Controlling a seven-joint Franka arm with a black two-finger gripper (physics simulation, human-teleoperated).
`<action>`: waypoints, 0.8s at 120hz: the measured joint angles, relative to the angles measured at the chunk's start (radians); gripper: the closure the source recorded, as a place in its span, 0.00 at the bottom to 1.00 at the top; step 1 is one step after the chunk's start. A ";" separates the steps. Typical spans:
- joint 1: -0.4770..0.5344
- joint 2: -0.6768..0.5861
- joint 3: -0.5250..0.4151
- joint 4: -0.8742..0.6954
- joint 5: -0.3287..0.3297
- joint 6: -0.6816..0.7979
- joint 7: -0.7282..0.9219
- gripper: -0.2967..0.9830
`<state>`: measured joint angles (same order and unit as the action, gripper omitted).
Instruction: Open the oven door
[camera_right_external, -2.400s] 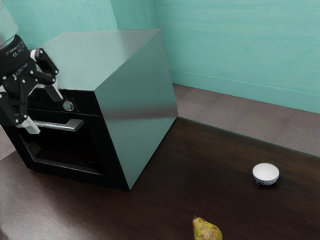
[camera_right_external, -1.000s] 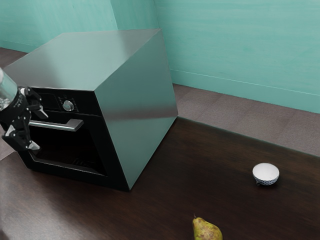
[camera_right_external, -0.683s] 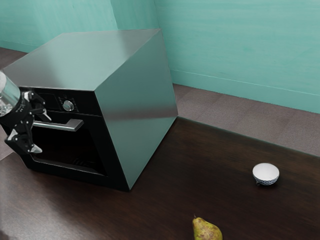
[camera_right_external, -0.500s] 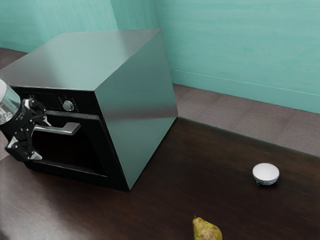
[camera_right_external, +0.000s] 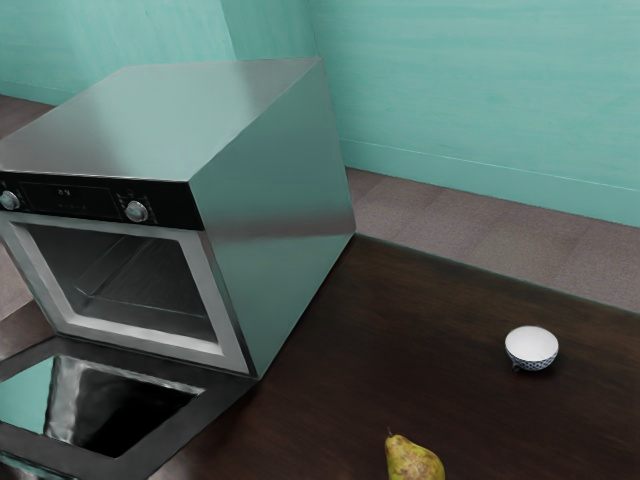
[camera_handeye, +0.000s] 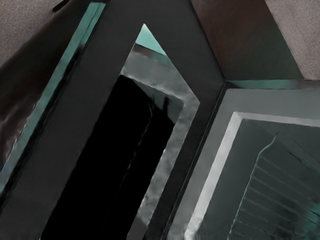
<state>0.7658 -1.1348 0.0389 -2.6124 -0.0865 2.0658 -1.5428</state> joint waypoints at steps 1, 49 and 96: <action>-0.013 0.000 -0.002 0.011 0.000 -0.005 0.000 0.23; -0.631 0.694 -0.563 0.986 0.012 -0.431 -0.332 0.23; -1.067 0.949 -0.082 0.975 0.162 -0.436 -0.566 0.23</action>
<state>-0.3012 -0.1855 -0.0428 -1.6369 0.0759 1.6303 -2.1093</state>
